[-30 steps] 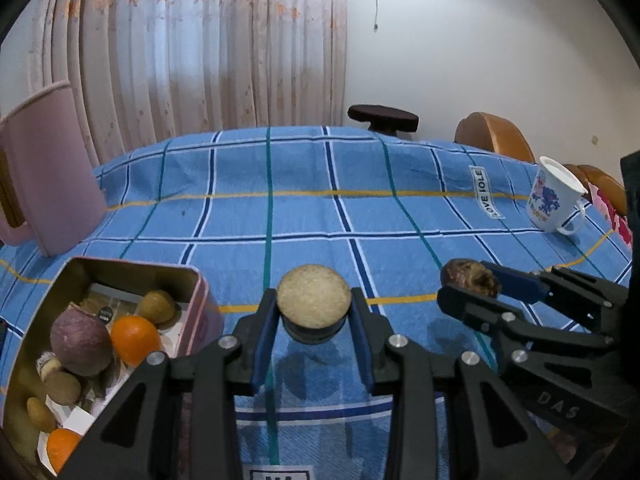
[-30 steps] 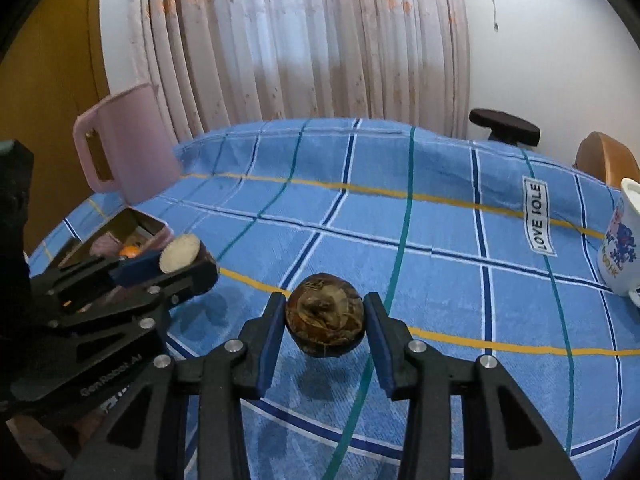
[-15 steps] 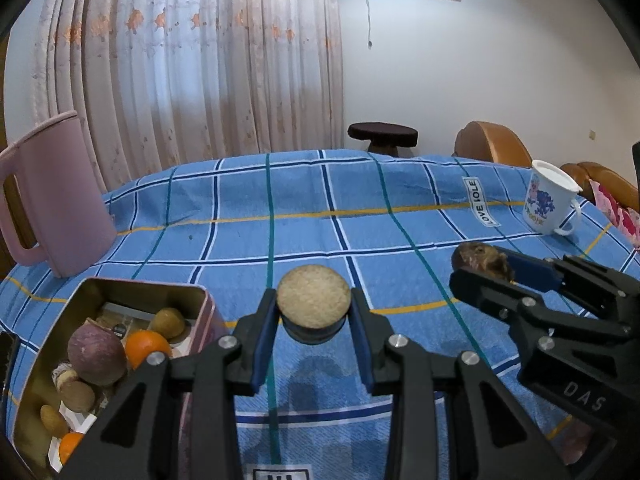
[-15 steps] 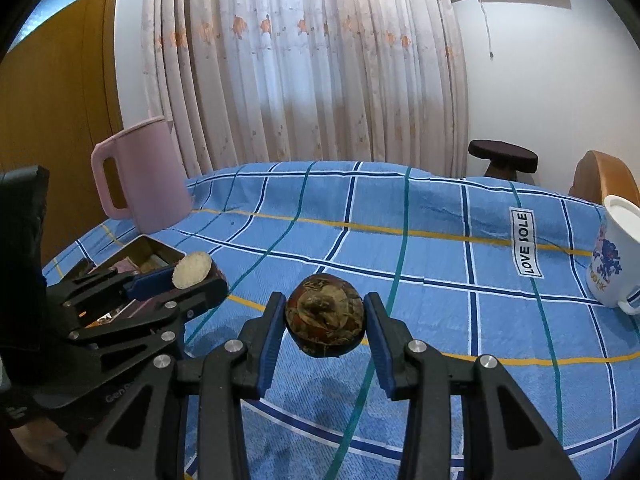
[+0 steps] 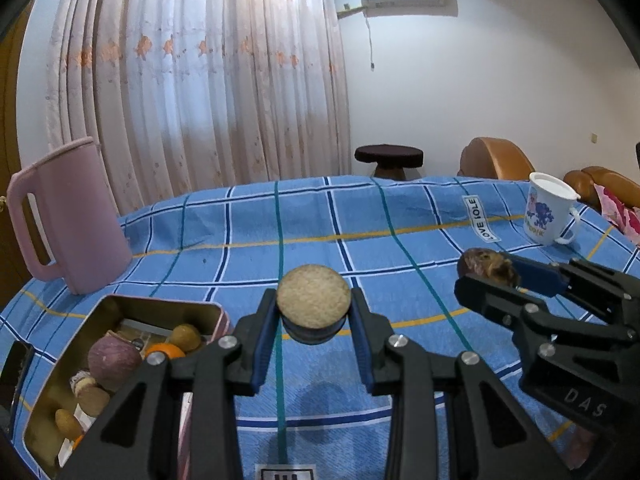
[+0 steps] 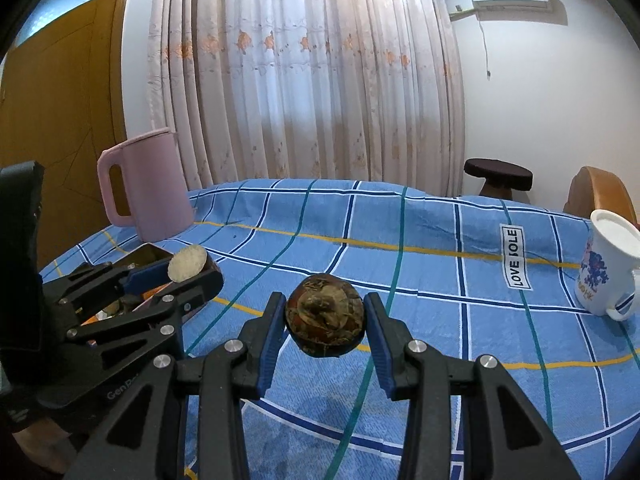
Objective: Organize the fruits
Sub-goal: 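Carry the brown fruit with the right tool while the left tool carries the slice over the tin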
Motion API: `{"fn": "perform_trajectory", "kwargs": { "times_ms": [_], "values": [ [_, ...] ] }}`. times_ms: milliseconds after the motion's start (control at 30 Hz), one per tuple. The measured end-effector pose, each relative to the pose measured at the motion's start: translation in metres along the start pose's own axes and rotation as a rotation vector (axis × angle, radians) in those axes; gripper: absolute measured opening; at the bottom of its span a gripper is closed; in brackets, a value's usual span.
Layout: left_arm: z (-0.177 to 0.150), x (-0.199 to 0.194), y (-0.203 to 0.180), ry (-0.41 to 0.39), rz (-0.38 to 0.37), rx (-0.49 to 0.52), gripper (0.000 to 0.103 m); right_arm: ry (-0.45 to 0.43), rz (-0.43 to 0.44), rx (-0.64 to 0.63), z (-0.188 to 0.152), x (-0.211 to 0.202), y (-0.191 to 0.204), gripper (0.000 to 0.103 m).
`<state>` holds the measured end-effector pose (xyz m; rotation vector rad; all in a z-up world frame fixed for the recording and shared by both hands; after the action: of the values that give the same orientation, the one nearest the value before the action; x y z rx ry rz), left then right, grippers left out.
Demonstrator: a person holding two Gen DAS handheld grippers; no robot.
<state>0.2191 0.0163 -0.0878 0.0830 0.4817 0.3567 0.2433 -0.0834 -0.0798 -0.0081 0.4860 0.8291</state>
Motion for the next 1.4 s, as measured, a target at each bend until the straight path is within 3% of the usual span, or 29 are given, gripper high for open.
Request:
{"fn": "perform_trajectory", "kwargs": {
  "times_ms": [667,1067,1400],
  "values": [
    [-0.013,-0.025,0.013,0.016,-0.028,-0.004,0.036,0.035,0.011,0.003,-0.014,-0.014,0.020,0.042],
    [-0.009,-0.042,0.096,0.036,0.060,-0.042,0.036,0.018,0.141,-0.067,0.024,0.008,0.091,0.042],
    [-0.024,-0.026,0.160,0.098,0.152,-0.090,0.036,0.052,0.234,-0.126,0.033,0.047,0.149,0.042]
  ]
}}
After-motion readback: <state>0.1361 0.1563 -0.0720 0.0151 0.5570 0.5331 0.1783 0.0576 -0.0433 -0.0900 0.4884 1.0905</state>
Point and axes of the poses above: each gripper's, at about its wrist camera, not at the fingertips, and x roughly the way its jaws point, y to its left, z to its top, the point moved 10 cm from there along x, roughly the way its jaws point, and after that the axes turned 13 degrees about z, right-handed, at the moved point
